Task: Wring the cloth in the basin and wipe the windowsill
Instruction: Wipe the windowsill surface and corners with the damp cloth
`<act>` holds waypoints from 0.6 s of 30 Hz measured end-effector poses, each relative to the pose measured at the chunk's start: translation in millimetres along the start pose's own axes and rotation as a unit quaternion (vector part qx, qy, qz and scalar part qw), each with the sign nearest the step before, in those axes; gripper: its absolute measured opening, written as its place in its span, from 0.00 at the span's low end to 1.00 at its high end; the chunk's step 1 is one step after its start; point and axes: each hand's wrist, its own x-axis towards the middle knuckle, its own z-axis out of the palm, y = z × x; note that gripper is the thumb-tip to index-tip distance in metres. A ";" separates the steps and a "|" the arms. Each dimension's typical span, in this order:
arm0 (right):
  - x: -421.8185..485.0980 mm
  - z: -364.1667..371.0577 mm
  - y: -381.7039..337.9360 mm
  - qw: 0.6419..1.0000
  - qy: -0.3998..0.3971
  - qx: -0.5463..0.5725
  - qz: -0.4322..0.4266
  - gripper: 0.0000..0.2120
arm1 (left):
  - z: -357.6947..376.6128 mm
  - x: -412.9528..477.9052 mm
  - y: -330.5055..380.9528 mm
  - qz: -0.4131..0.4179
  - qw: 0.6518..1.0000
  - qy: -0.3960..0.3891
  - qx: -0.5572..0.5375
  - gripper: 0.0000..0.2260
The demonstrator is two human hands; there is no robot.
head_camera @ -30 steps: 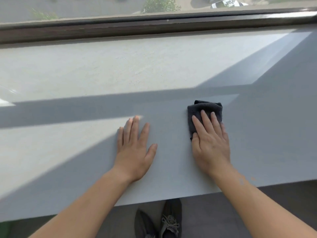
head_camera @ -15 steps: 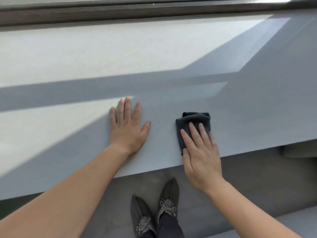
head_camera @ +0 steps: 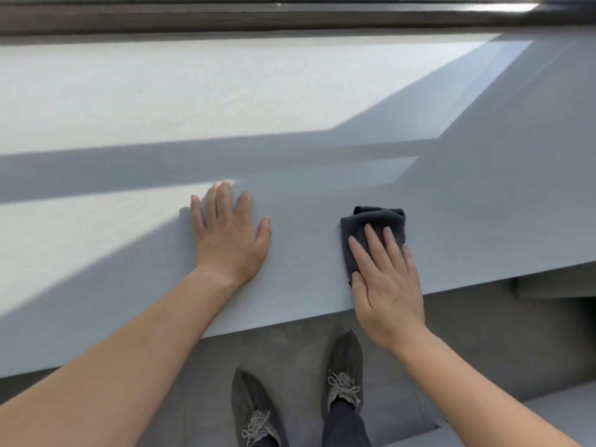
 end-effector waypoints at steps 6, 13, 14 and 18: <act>73.0 -23.6 60.5 0.999 -0.042 0.003 -0.004 0.29 | 0.3 24.3 19.4 0.006 0.999 0.027 -0.045 0.23; 131.4 -12.5 6.6 0.990 -0.053 -0.025 -0.126 0.28 | 1.8 76.2 44.3 0.009 0.996 0.037 -0.081 0.24; 133.9 -16.2 12.3 0.982 -0.067 -0.026 -0.173 0.28 | 1.3 83.6 45.9 0.005 0.996 0.035 -0.080 0.24; 194.0 -33.0 65.2 0.995 -0.059 -0.010 -0.078 0.27 | -0.7 111.1 52.8 -0.016 0.997 0.045 -0.064 0.25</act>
